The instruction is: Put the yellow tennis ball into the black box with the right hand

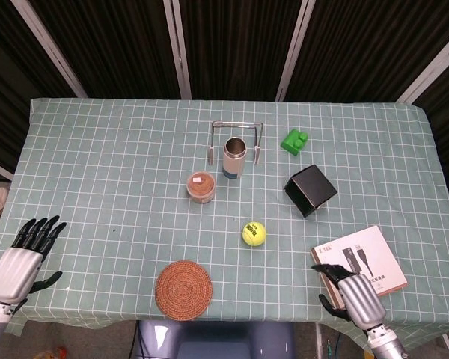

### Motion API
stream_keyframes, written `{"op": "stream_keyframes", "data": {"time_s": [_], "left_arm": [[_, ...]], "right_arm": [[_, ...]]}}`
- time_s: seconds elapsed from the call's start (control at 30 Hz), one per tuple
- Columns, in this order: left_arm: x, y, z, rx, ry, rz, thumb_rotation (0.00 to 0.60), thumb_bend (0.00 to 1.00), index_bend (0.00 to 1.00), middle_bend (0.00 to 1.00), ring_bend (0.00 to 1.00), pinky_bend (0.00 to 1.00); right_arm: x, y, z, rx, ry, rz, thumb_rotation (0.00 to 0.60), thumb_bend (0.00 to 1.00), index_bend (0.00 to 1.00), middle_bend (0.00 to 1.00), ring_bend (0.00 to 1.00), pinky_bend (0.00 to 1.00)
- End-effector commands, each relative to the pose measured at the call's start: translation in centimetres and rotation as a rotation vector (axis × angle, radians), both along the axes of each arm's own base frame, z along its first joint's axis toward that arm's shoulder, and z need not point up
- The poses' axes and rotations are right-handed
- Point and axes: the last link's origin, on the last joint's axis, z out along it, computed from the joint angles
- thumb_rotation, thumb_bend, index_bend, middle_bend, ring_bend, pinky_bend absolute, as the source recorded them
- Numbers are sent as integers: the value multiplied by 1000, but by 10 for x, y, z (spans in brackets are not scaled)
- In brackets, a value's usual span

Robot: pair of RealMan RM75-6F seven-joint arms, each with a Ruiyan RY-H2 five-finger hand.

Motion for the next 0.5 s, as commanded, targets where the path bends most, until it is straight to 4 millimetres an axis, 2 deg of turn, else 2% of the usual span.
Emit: {"op": "stream_keyframes", "data": {"time_s": [0.03, 0.33, 0.5], "left_arm": [[2, -4, 0, -3, 1, -16, 600, 160, 0, 0, 0, 0], [3, -3, -2, -17, 0, -25, 600, 159, 0, 0, 0, 0], [4, 0, -4, -28, -1, -27, 600, 159, 0, 0, 0, 0]], "right_arm": [[18, 11, -21, 115, -118, -14, 600, 493, 365, 445, 438, 745], [60, 6, -50, 298, -323, -74, 600, 493, 365, 445, 438, 745], [79, -3, -62, 362, -414, -119, 600, 494, 360, 445, 435, 745]]}}
